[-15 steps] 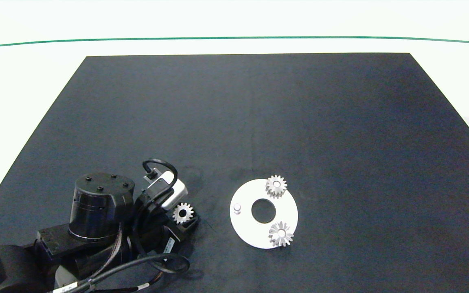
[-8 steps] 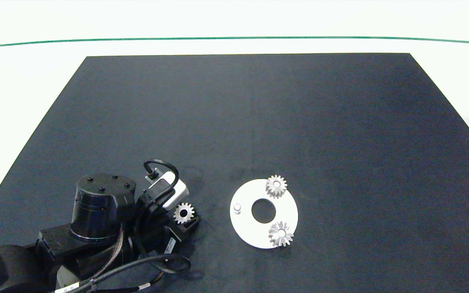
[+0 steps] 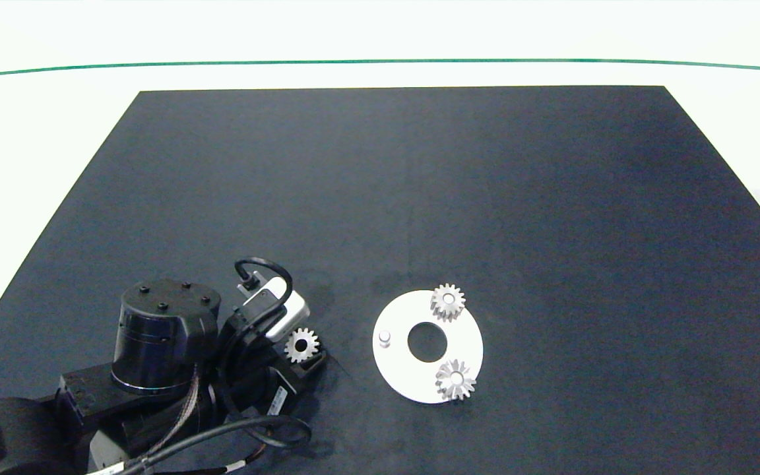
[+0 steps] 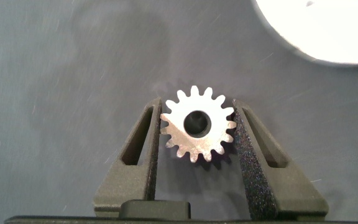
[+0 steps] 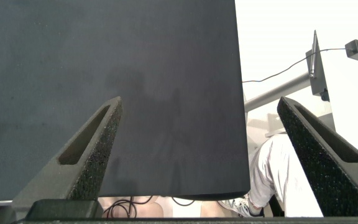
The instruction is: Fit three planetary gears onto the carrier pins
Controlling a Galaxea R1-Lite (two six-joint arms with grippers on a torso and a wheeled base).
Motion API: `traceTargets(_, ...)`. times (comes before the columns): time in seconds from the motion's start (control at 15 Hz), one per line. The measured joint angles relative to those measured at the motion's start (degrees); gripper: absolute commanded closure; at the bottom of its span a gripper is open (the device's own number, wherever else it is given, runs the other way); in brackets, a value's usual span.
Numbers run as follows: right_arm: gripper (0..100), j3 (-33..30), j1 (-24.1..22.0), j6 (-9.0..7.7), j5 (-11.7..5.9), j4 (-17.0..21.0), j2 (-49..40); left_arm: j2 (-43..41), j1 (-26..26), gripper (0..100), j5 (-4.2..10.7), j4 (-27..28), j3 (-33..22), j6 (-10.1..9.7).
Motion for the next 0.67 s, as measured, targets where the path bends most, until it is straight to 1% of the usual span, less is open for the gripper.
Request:
traceTargets(0.13,0,0.02,0.0,0.0,-0.02,0.02,0.0,-0.78,-2.28,87,0.39,0.22,-1.49,-0.02)
traceTargets(0.27,0,0.06,0.0,0.0,0.0,0.0,0.0,-1.57,-4.13,87,1.72,1.13,-3.74,-0.02)
traceTargets(0.47,0,0.06,0.0,0.0,0.0,0.0,0.0,-2.33,-7.06,87,3.56,6.88,-6.75,0.12)
traceTargets(0.53,0,0.06,0.06,0.01,0.0,0.02,0.0,-2.54,-7.55,87,3.89,8.03,-7.86,0.12)
traceTargets(0.67,0,0.06,0.06,0.01,0.0,0.02,0.02,-2.57,-8.79,87,4.41,8.5,-9.23,0.12)
